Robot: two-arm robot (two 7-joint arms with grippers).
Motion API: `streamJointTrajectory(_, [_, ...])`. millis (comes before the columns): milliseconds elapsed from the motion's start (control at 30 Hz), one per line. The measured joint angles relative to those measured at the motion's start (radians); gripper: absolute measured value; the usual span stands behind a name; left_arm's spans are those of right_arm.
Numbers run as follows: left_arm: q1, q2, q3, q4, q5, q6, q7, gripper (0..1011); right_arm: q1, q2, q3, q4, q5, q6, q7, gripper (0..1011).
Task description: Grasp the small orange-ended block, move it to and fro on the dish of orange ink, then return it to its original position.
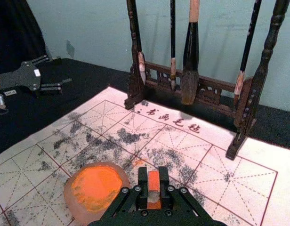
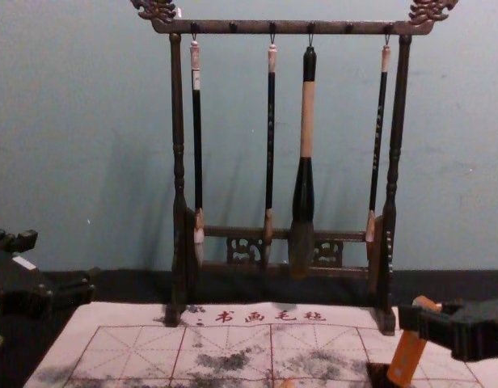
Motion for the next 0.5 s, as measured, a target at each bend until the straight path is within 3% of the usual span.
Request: streamJointTrajectory(500, [0.000,0.000,0.000,0.000,0.000,0.000,0.000,1001,0.014,-0.027,-0.006,0.023,-0.015,0.004,-0.001,133])
